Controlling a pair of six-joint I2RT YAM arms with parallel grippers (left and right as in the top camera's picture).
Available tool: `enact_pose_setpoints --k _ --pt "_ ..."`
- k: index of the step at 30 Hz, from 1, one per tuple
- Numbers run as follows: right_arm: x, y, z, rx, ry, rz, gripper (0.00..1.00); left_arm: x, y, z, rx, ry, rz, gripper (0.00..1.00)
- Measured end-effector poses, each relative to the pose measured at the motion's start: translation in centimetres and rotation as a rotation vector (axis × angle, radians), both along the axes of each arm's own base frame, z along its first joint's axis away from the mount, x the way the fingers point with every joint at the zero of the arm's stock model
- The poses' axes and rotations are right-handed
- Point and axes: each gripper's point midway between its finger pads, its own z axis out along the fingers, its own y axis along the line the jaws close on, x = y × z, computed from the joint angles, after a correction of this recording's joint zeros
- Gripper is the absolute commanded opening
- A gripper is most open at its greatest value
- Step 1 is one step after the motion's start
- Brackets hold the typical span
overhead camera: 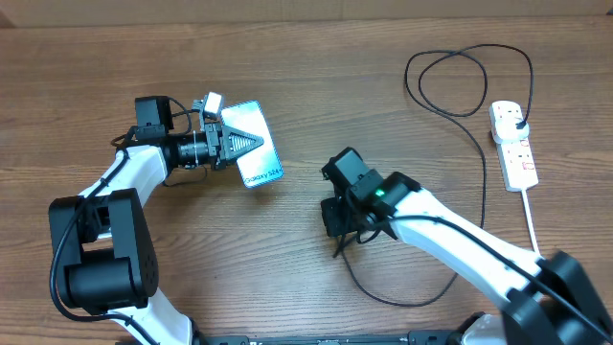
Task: Plug charger to phone and switch on socket
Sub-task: 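Raise the connector with the right gripper toward the raised phone's bottom edge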
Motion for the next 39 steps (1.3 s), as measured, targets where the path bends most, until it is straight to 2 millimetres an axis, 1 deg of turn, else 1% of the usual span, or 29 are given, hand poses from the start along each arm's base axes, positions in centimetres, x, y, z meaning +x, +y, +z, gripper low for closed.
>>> enact_pose_setpoints --k 2,3,6,9,14,16,18,25,28,31,35,39 --pt "-0.8 1.1 1.5 0.09 0.02 0.044 0.04 0.0 0.0 0.1 -0.007 0.001 -0.002 0.04" --pt "-0.9 1.1 1.6 0.097 0.023 0.048 0.04 0.0 0.0 0.2 -0.009 -0.003 -0.003 0.04" --pt "-1.5 2.5 2.7 0.214 0.064 0.108 0.04 0.2 -0.1 0.7 -0.027 -0.027 -0.012 0.04" --pt "-1.5 3.6 3.9 0.327 0.084 0.147 0.04 0.4 -0.1 1.2 -0.045 -0.04 -0.018 0.05" --pt "-1.2 3.9 5.3 0.438 0.122 0.155 0.04 0.6 -0.1 2.1 -0.068 -0.014 -0.018 0.04" --pt "-1.1 4.0 5.7 0.471 0.131 0.157 0.04 0.4 -0.1 3.0 -0.071 -0.015 -0.017 0.04" --pt "-1.0 4.2 6.0 0.493 0.132 0.165 0.04 0.2 -0.1 4.4 -0.07 -0.038 -0.016 0.04" --pt "-1.6 5.1 7.0 0.56 0.144 0.21 0.04 -1.2 -0.3 10.1 -0.045 -0.158 0.001 0.04" --pt "-2.0 5.3 7.3 0.58 0.158 0.222 0.04 -1.6 -0.5 11.5 -0.031 -0.19 0.009 0.04" --pt "-2.3 5.6 7.9 0.613 0.17 0.242 0.04 -1.9 -1.0 11.8 -0.026 -0.192 0.004 0.04" --pt "-2.7 6.4 9.1 0.688 0.166 0.302 0.04 -1.9 -1.4 11.5 -0.019 -0.154 0.01 0.04" --pt "-2.9 6.6 9.6 0.718 0.163 0.327 0.04 -1.7 -1.4 11.2 -0.011 -0.124 0.026 0.04"
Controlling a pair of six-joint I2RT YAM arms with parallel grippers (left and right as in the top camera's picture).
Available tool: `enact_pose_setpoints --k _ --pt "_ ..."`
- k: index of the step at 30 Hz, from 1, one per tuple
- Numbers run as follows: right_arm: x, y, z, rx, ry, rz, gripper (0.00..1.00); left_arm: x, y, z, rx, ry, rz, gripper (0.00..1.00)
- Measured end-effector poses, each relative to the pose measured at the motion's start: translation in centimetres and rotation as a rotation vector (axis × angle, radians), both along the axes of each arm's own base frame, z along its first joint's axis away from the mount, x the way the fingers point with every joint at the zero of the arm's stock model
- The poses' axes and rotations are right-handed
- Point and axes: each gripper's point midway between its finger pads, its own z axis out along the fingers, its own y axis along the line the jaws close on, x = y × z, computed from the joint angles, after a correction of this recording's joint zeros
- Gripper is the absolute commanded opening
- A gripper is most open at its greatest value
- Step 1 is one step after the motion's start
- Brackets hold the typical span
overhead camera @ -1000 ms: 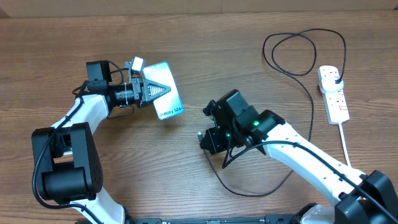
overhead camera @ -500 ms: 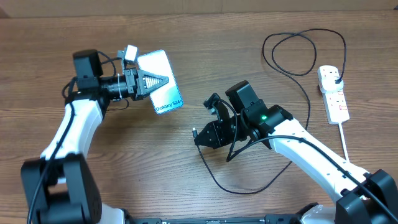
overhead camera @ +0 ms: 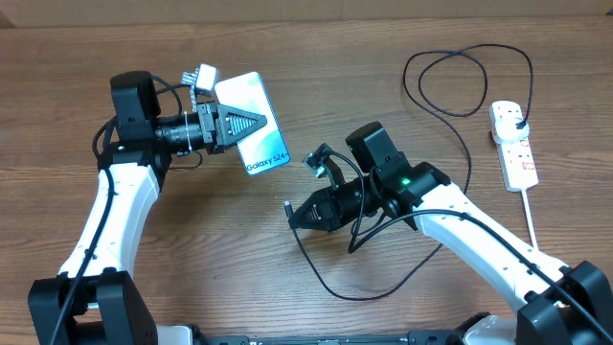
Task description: Plug charger to phone and switch on socket
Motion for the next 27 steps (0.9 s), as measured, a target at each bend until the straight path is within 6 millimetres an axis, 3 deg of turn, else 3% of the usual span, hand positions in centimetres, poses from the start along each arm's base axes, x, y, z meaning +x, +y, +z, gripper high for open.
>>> enact_pose_setpoints --k 9,14,27 --pt "0.1 1.0 2.1 0.122 -0.054 0.056 0.04 -0.2 -1.0 -0.3 0.014 0.009 -0.011 0.04" --pt "0.2 1.4 3.1 0.175 -0.079 0.079 0.04 -0.3 -1.6 0.6 0.001 -0.06 -0.048 0.04" --pt "2.6 0.0 3.6 0.198 -0.111 0.016 0.04 -1.3 -1.9 1.3 -0.038 -0.065 -0.104 0.04"
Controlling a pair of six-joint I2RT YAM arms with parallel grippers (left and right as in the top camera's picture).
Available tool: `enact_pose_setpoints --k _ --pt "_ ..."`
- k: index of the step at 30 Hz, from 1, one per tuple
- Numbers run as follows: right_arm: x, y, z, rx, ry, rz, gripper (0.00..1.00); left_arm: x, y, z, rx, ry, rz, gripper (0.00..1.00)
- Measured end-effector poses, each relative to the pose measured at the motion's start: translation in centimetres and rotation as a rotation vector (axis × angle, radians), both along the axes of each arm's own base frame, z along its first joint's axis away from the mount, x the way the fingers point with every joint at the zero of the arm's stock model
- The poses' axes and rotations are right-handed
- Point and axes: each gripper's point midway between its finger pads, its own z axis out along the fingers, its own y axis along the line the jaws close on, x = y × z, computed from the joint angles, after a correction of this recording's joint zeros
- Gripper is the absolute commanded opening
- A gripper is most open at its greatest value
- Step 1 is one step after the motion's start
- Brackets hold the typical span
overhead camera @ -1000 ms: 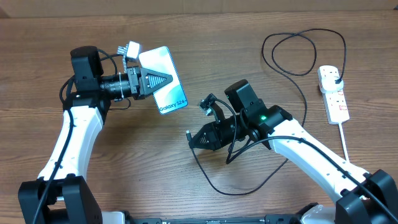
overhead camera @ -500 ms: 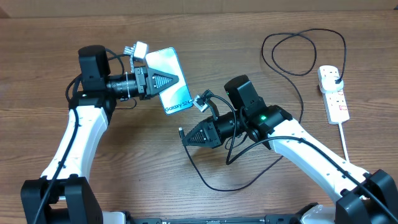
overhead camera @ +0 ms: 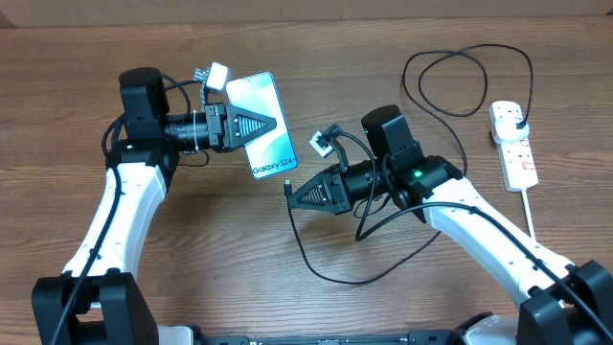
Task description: Plug charger to phone and switch on socket
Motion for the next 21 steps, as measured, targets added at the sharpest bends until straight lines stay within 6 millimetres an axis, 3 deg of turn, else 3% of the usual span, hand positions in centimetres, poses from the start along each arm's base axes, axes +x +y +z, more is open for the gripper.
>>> enact_pose_setpoints --k 9,13,17,21 --pt "-0.1 -0.1 -0.5 -0.027 0.021 -0.01 0.04 -0.1 0.0 0.0 -0.005 0.016 -0.003 0.04" --pt "0.1 -1.5 -3.6 -0.193 0.076 -0.098 0.04 0.5 0.6 -0.1 0.006 0.016 0.029 0.04" --pt "0.1 -3.0 -6.5 -0.367 0.077 -0.164 0.04 2.0 2.9 -0.8 0.037 0.034 0.136 0.04" --pt "-0.3 -4.6 -9.0 -0.55 0.043 -0.204 0.19 3.2 5.4 -2.9 0.1 0.12 0.27 0.04"
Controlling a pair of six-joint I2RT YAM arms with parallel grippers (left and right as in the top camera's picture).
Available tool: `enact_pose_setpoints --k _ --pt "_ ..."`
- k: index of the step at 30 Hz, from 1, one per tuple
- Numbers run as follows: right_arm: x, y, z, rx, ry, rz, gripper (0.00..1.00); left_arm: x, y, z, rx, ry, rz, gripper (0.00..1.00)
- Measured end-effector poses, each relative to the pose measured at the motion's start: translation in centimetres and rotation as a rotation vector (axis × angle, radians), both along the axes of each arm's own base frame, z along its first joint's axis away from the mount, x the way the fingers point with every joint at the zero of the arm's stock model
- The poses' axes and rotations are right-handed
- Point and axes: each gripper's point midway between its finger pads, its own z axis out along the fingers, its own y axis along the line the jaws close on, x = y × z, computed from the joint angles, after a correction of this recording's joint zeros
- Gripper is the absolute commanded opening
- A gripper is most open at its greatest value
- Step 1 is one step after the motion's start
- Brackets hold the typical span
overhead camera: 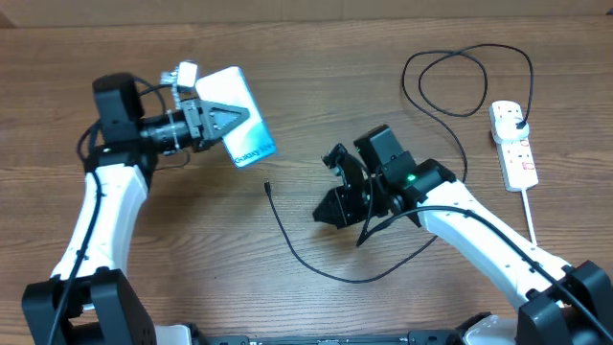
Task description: Plug charger to phone and switch on socket
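Note:
My left gripper (241,117) is shut on the phone (239,134), a light blue slab marked Galaxy S24, held tilted above the table at the left. The charger cable's free plug end (267,187) lies loose on the wood below the phone. The black cable (330,275) curves from there under my right arm and loops back to the white socket strip (515,153) at the right. My right gripper (329,209) points down at the table to the right of the plug end, with nothing between its fingers.
A black adapter (518,118) sits plugged into the far end of the socket strip, whose white lead runs off toward the front right. The cable makes a wide loop (469,77) at the back right. Wooden tabletop all around.
The plug end has left my right gripper and now lies on the table. The right gripper has moved back right and downward. The left gripper has swung the phone left and away.
First my left gripper held the phone low at the left while my right gripper was down over the cable. Then the right gripper held the plug end raised, and later close to the phone's lower edge. Now the plug lies loose and both grippers are apart.

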Motion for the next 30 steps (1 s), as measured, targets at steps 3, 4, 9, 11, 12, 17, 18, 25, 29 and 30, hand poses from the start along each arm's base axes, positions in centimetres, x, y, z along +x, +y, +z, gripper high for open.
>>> enact_pose_setpoints --k 3,4,9,11,12,17,18,25,29,30 --pt "-0.3 -0.4 -1.1 -0.097 -0.044 0.012 0.33 0.3 1.5 -2.5 0.07 0.108 0.096 0.04" --pt "-0.4 -0.4 -1.4 -0.125 -0.064 0.022 0.37 0.3 1.8 -3.3 0.1 0.135 0.12 0.04" --pt "-0.5 0.5 -3.1 -0.224 -0.128 0.05 0.46 0.4 3.3 -5.5 0.205 0.179 0.191 0.04" --pt "-0.7 0.2 -4.4 -0.295 -0.089 0.056 0.47 0.6 4.3 -5.6 0.215 0.178 0.218 0.04" --pt "-0.5 0.1 -4.7 -0.322 -0.075 0.054 0.48 0.7 4.8 -5.6 0.215 0.18 0.233 0.04" --pt "3.4 2.7 -3.0 -0.325 -0.119 0.03 0.51 0.7 8.3 -5.8 0.203 0.208 0.32 0.04" --pt "4.7 3.7 -2.0 -0.307 -0.15 0.018 0.51 0.7 8.9 -5.9 0.2 0.214 0.334 0.04" --pt "8.0 6.6 -2.7 -0.312 -0.222 -0.012 0.47 0.3 10.6 -6.1 0.195 0.231 0.371 0.04" --pt "7.6 7.7 -6.9 -0.368 -0.19 0.004 0.34 0.2 10.6 -6.1 0.2 0.228 0.363 0.04" --pt "7.5 8.1 -7.9 -0.376 -0.192 0.011 0.34 0.1 10.5 -6.2 0.202 0.227 0.361 0.04"
